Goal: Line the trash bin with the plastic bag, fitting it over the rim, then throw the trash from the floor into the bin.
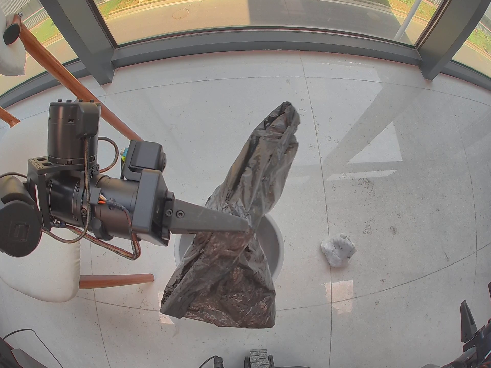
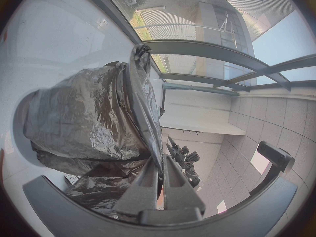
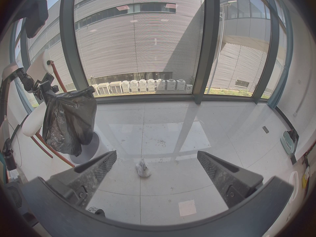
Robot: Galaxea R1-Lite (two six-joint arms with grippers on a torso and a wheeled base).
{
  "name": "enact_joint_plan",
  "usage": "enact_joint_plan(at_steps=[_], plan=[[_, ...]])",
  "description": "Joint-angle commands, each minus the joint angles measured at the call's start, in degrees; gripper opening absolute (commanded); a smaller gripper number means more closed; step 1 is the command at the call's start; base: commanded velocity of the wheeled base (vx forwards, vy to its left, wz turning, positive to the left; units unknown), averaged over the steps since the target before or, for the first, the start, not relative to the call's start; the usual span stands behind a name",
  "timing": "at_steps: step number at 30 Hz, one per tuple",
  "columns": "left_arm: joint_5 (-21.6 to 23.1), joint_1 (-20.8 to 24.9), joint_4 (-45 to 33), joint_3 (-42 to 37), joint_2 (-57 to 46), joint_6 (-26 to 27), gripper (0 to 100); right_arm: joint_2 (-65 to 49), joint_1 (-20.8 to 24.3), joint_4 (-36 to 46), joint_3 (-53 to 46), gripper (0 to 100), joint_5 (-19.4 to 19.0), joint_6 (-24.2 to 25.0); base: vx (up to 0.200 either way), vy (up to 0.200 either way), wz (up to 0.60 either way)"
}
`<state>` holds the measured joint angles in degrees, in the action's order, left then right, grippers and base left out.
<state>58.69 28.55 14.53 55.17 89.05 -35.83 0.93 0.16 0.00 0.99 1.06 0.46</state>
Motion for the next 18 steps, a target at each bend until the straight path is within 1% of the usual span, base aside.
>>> enact_joint_plan(at_steps=[1,5,11,14,16,17,18], plan=[[0.11,-3.41,0.06,-0.86,0.60,-0.03,0,-0.57,0.02,0.00,-0.99,100,-0.01,-0.02,0.000,0.000,0.00],[-0.24,-4.20,0.59,-3.76,0.68,0.67,0,-0.49,0.02,0.00,-0.99,100,-0.01,-0.02,0.000,0.000,0.00],[-0.24,-4.82,11.13,-7.89,2.79,0.85,0,-0.57,0.02,0.00,-0.99,100,-0.01,-0.02,0.000,0.000,0.00],[-0.94,-4.91,12.98,-8.33,3.50,0.85,0,-0.57,0.02,0.00,-0.90,100,-0.01,-0.02,0.000,0.000,0.00],[-3.23,-5.00,12.63,-9.21,3.58,0.94,0,-0.49,-0.07,0.09,-0.99,100,-0.01,-0.02,0.000,0.000,0.00],[-5.16,-4.73,12.63,-9.74,3.67,0.94,0,-0.49,-0.07,0.09,-0.90,100,-0.01,-0.02,0.000,0.000,0.00],[-5.86,-4.64,12.71,-10.00,3.67,1.02,0,-0.49,-0.07,0.09,-0.90,100,-0.01,-0.11,0.000,0.000,0.00]])
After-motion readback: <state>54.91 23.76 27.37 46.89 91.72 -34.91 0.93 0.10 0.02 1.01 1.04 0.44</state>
